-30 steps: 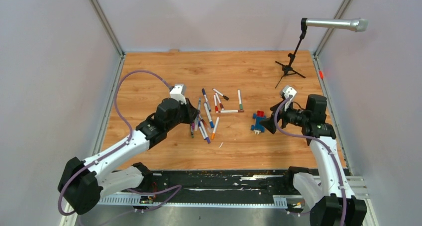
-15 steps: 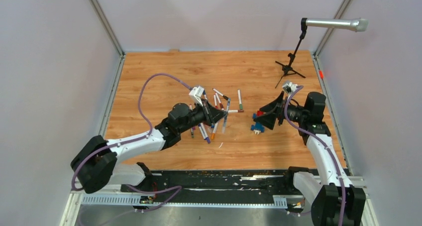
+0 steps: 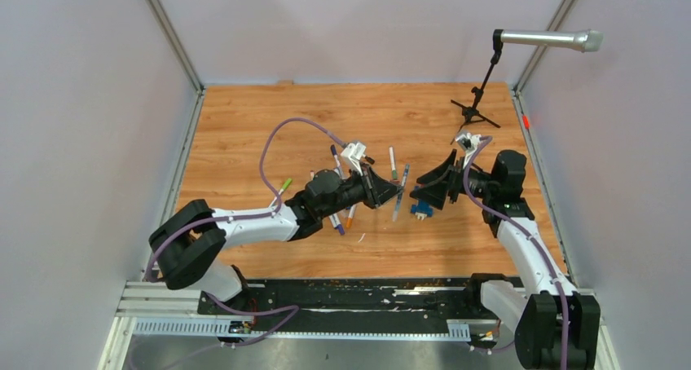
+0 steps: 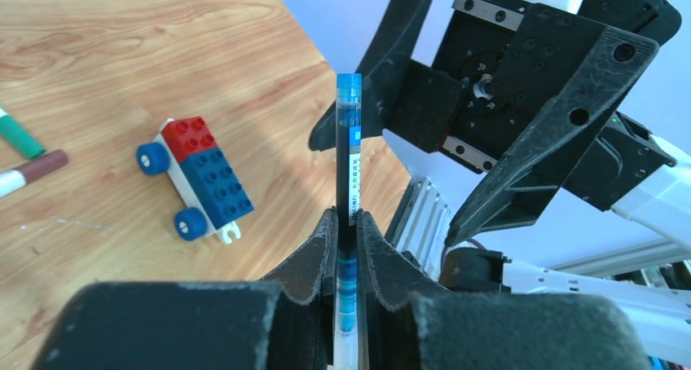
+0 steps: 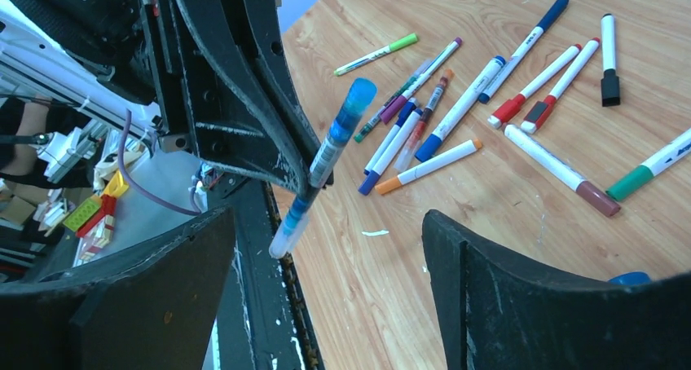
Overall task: Open the pen caps
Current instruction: Pick up the pen from the center of the board.
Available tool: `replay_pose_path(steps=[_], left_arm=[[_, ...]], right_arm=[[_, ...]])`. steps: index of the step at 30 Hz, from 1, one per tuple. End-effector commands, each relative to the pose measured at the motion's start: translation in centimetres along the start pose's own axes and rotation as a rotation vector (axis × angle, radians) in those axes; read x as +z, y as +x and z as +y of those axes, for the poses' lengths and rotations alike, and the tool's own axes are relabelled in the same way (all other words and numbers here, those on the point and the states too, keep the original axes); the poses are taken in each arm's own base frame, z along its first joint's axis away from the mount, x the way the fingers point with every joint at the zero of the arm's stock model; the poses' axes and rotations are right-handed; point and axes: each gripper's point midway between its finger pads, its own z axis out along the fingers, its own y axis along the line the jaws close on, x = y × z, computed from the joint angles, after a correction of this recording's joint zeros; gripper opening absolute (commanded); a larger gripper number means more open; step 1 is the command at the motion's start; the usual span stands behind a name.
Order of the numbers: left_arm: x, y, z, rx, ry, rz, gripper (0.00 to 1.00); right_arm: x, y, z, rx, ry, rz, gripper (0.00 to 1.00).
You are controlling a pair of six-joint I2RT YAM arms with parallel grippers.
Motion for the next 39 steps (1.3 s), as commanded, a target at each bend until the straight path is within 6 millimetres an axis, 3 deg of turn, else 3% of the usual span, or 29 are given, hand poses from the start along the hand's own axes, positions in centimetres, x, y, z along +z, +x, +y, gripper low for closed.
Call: replay_pose_path(steps=[1, 8, 14, 16, 18, 20, 26, 27, 30, 31, 34, 36, 37, 38, 39], left_arm=[[1.4, -1.5, -2.7, 0.001, 0.067, -0.064, 0.0], [2.2, -0.5, -3.4, -0.001, 0.078, -0.05, 0.0], [2.5, 0.0, -3.4, -0.006, 0.079, -0.044, 0.0], [2.6, 0.1, -3.4, -0.007, 0.079, -0.044, 0.0], [2.7, 0.2, -3.5, -0.007, 0.082, -0.042, 0.0], [2.9, 0.3, -3.5, -0.008, 0.08, -0.04, 0.0], [3.1, 0.5, -3.3, -0.009, 0.075, -0.038, 0.0], [3.2, 0.5, -3.2, -0.009, 0.074, -0.039, 0.0], [3.2, 0.6, -3.2, -0.01, 0.072, -0.037, 0.0], [3.2, 0.7, -3.1, -0.011, 0.07, -0.036, 0.02], [2.9, 0.8, -3.0, -0.014, 0.065, -0.033, 0.24], [2.5, 1.0, -3.1, -0.01, 0.073, -0.02, 0.53], [2.1, 1.2, -3.3, -0.006, 0.086, -0.008, 0.8], [1.8, 1.5, -3.4, -0.003, 0.099, 0.001, 0.99], [1.3, 1.8, -3.5, -0.001, 0.112, 0.009, 1.0]], right_arm=[[0.3, -0.4, 0.2, 0.003, -0.02, -0.015, 0.84], [0.4, -0.6, 0.0, 0.068, -0.011, -0.033, 0.76], [0.6, -0.7, -0.5, 0.131, 0.006, -0.051, 0.63], [0.7, -0.8, -0.6, 0.153, 0.005, -0.057, 0.54], [0.8, -0.8, -0.8, 0.179, 0.007, -0.06, 0.39], [0.9, -0.6, -0.8, 0.192, 0.003, -0.055, 0.32], [1.7, -0.1, 0.2, 0.197, -0.037, -0.026, 0.31], [1.8, -0.1, 0.2, 0.193, -0.041, -0.024, 0.28], [1.9, 0.0, 0.4, 0.194, -0.055, -0.014, 0.01], [1.9, 0.0, 0.4, 0.192, -0.059, -0.013, 0.0], [1.9, -0.1, 0.4, 0.178, -0.059, -0.013, 0.0], [1.9, -0.3, 0.5, 0.16, -0.056, -0.015, 0.0], [1.8, -0.3, 0.6, 0.156, -0.055, -0.015, 0.0], [1.8, -0.4, 0.6, 0.152, -0.056, -0.016, 0.0], [1.8, -0.4, 0.7, 0.15, -0.059, -0.015, 0.0]])
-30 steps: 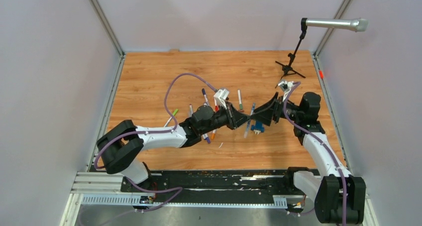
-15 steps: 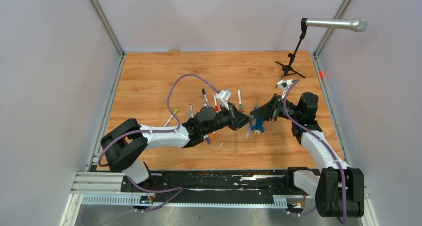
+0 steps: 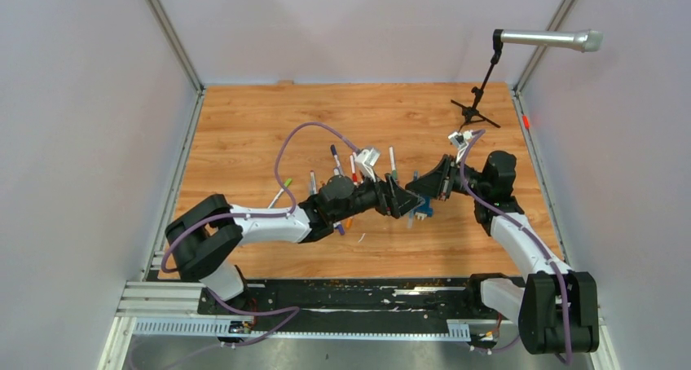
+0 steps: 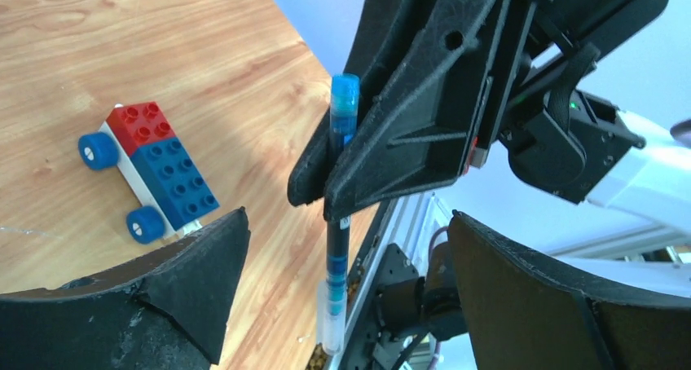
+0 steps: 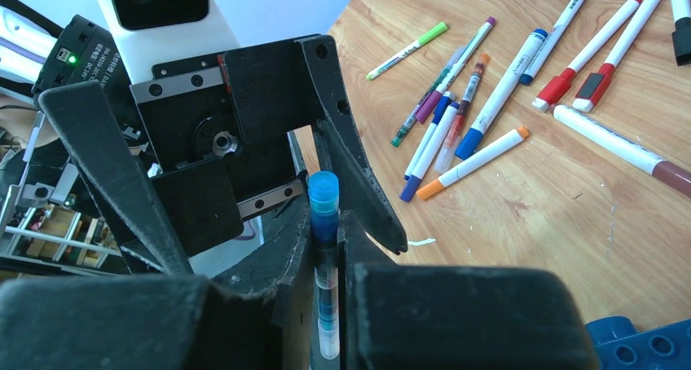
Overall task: Open the pen caps
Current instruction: Pick up the pen from the center of the board.
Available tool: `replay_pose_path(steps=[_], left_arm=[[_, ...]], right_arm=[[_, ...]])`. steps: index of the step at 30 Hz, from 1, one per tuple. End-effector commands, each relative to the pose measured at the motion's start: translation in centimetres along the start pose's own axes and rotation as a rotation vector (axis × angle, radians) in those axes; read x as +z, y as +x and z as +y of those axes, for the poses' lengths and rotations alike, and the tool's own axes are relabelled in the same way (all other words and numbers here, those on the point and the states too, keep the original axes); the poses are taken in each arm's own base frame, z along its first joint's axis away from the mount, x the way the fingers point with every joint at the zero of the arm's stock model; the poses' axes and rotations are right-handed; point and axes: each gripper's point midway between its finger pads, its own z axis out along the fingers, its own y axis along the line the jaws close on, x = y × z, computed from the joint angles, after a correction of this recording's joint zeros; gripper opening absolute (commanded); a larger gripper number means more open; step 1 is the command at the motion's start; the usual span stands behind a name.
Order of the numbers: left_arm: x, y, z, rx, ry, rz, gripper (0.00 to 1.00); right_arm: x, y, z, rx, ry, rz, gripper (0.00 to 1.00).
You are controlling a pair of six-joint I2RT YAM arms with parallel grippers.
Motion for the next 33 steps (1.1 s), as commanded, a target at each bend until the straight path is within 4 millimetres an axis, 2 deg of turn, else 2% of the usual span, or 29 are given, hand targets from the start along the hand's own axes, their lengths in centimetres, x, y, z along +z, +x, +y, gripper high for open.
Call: replay_pose_path(steps=[1, 7, 15, 20, 33], left_arm=[[-1.3, -0.6, -2.0, 0.01, 0.086, -0.019, 1.0], [-3.1, 1.4, -0.8, -0.029, 0.095, 0.007, 1.0], [-2.6, 3.0, -1.4, -0.094, 0.184, 0.045, 1.0], [-2.0, 3.5, -1.6, -0.141, 0.197, 0.049, 0.89], [-1.0, 4.3, 0.5, -0.182, 0.062, 0.034, 0.58]], right_arm=[[0.0, -0.6, 1.2, -0.08, -0.037, 0.002, 0.0], [-0.1, -0.6, 1.4, -0.085, -0.044, 0.005, 0.0], [0.0, -0.3, 0.6, -0.066, -0.022, 0.01, 0.0], [0.1, -0.2, 0.0, -0.049, -0.009, 0.013, 0.0], [0.3, -0.2, -1.2, -0.004, 0.048, 0.001, 0.0]])
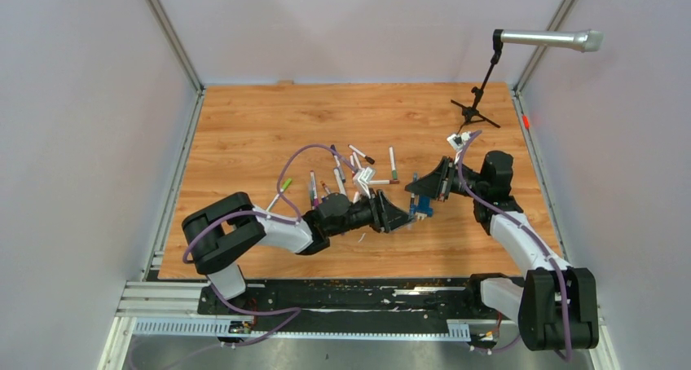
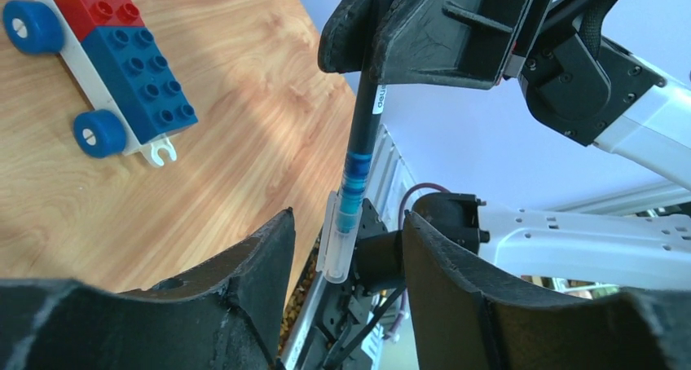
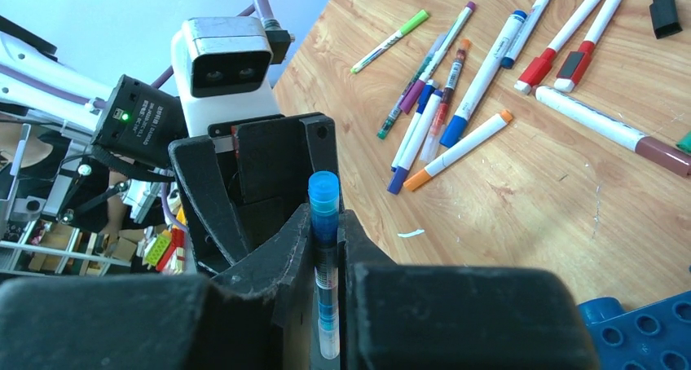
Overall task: Open the pen caps
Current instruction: Pick up the pen from the center of the board.
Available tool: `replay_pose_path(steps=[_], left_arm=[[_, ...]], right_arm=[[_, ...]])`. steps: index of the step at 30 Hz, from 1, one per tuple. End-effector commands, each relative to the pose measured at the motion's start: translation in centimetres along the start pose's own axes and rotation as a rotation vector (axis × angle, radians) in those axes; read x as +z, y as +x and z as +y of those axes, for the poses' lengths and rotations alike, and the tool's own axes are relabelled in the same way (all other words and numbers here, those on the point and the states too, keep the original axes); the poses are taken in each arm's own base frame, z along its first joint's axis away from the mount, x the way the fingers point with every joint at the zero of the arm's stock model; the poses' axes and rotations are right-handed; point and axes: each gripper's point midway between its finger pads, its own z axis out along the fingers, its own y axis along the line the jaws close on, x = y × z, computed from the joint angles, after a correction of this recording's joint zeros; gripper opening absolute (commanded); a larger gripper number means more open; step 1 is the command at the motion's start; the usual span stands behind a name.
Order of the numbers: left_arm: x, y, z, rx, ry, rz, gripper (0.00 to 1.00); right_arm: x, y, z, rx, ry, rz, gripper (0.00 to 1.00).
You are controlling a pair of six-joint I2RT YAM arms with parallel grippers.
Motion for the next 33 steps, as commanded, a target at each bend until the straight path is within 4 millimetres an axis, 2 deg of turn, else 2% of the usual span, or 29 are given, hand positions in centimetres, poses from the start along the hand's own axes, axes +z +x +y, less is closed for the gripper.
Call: replay_pose_path(steps=[1, 8, 12, 20, 28, 33], left_arm=[[1.0, -1.0, -1.0, -0.006, -0.003, -0.04, 0.56], [1.5, -0.3, -0.5, 0.02, -0.081, -0.001, 0.48], [1.3, 0.2, 0.9, 0.054, -0.22, 0.029, 0.48], [0.0, -0.7, 3.6, 0.119, -0.539, 0.029, 0.47], [-0.3, -1.3, 3.5, 0.194, -0.648, 0.028, 0.47], [-0.3, -1.1, 3.6, 0.213, -0.678, 0.043, 0.43]], right_arm=[[0.2, -0.9, 0.1, -0.032, 0.007, -0.011, 0.0], [0.3, -1.0, -0.5, -0.016, 0.041, -0.022, 0.0], [0.2, -1.3, -1.2, 0.007, 0.092, -0.042, 0.0], [0.3, -1.5, -1.8, 0.012, 0.144, -0.063, 0.0], [0.3, -1.4, -2.0, 0.015, 0.155, -0.064, 0.0], [0.4, -1.3, -2.0, 0.02, 0.157, -0.064, 0.0]])
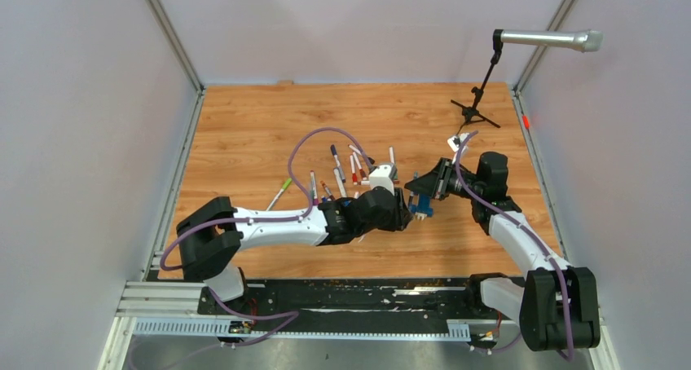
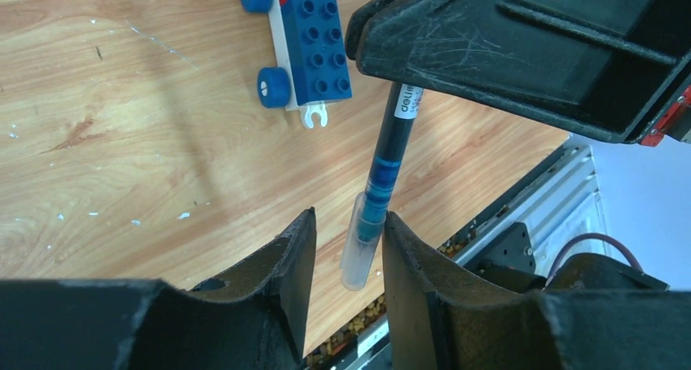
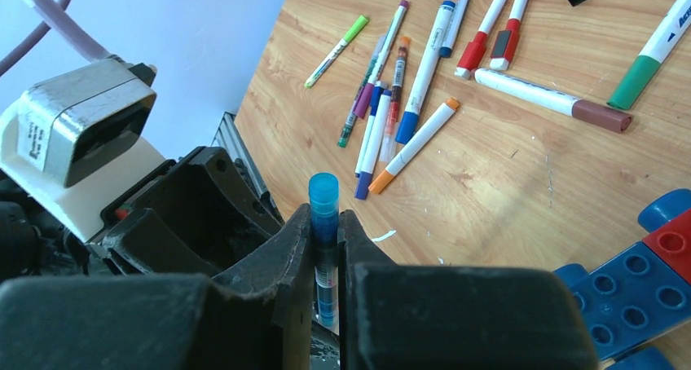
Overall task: Open the pen caps
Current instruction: Pick up the pen from the center of the board, then open the pen cap from the pen.
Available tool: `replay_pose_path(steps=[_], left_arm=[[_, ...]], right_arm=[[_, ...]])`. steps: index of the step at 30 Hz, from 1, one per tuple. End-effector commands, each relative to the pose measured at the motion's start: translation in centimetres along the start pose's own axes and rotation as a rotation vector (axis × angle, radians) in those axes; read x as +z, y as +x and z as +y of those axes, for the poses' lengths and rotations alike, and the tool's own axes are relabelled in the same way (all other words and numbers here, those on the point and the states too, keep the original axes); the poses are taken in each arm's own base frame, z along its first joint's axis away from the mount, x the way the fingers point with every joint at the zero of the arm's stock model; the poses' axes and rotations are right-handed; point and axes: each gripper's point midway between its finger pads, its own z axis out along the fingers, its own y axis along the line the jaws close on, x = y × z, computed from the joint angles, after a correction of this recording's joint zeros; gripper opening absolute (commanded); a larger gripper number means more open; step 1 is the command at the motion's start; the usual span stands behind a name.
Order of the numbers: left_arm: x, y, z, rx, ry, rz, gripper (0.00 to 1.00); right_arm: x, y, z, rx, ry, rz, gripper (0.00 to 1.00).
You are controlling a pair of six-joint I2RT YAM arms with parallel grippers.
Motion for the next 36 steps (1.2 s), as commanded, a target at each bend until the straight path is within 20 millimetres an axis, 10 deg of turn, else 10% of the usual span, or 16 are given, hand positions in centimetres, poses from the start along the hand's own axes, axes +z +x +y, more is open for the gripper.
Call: replay_pose_path(steps=[1, 11, 16, 25, 36], left_arm=[[-0.5, -0.8, 0.9, 0.055, -0.085, -0.022, 0.41], [0.1, 0.1, 0.7, 0.081, -0.07, 0.013, 0.0], [0.5, 1.4, 0.7, 0.146, -0.043, 0.07, 0.0], [0.3, 4.1, 3.1, 0.18, -0.064, 0.145, 0.0], [0.3, 6.7, 4.0, 0.169, -0.043, 0.229, 0.0]], right_arm=[[0.0, -1.5, 1.0, -0.062, -0.006, -0.03, 0.0], [0.0, -2.0, 0.9, -0.028, 0.029, -0.058, 0.0], [0.2, -5.1, 0.9, -0.037, 0.093, -0.115, 0.0], [1.3, -17.7, 2.8, -0.117, 0.204, -0.376, 0.0], [2.2, -21.1, 4.4, -0.243, 0.25, -0.433, 0.0]])
